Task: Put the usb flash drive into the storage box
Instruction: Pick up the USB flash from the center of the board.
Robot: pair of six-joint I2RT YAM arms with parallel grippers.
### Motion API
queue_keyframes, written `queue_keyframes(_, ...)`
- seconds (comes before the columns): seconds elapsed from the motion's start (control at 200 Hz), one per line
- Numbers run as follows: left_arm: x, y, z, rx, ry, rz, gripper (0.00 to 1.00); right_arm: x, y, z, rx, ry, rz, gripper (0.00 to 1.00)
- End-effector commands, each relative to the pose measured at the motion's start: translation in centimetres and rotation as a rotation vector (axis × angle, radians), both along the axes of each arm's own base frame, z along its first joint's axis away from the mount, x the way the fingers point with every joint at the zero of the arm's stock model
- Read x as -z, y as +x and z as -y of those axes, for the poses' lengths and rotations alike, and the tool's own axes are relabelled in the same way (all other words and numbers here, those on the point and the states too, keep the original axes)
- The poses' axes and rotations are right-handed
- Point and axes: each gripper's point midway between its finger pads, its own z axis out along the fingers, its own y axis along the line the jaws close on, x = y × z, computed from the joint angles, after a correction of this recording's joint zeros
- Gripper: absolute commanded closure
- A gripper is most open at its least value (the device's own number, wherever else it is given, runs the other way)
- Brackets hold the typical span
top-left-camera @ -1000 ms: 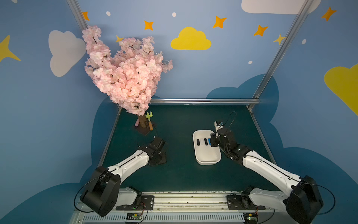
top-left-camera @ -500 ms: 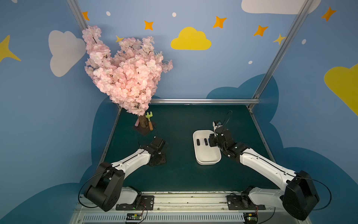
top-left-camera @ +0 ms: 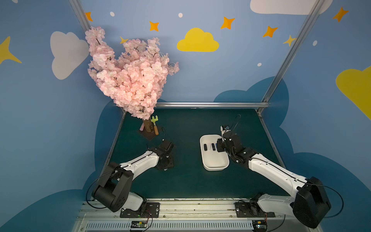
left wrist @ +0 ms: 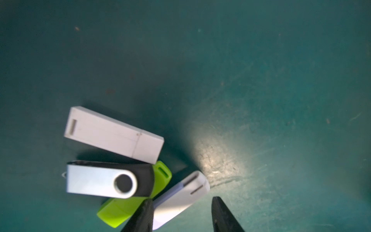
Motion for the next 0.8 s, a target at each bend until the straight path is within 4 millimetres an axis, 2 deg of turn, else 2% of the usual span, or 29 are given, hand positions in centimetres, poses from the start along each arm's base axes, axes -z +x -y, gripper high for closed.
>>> queue_keyframes(0.0,0.5,-1.8,1.4,0.05,-0.025,-0.065,0.5,-0.6,0.3,0.2,0.018,-0.002,0.002,0.68)
queue_keyframes(0.145,0.0,-2.7,2.1,0.073,-0.03,-0.064,0.5,-0.5,0.3,0.1,0.014,-0.003,-0.003,0.68)
queue_keyframes(0.315,0.0,-2.1,-0.1,0.028,0.098,-0.055,0.49,-0.1,0.4,0.1,0.017,-0.011,-0.012,0.68)
queue_keyframes(0.621,1.1,-1.5,1.4,0.101,0.082,-0.064,0.51,0.1,0.5,0.1,0.016,-0.02,-0.019,0.68)
queue_keyframes(0.791,1.0,-0.8,0.9,0.116,0.138,-0.055,0.54,0.1,0.5,0.1,0.016,-0.02,-0.021,0.68)
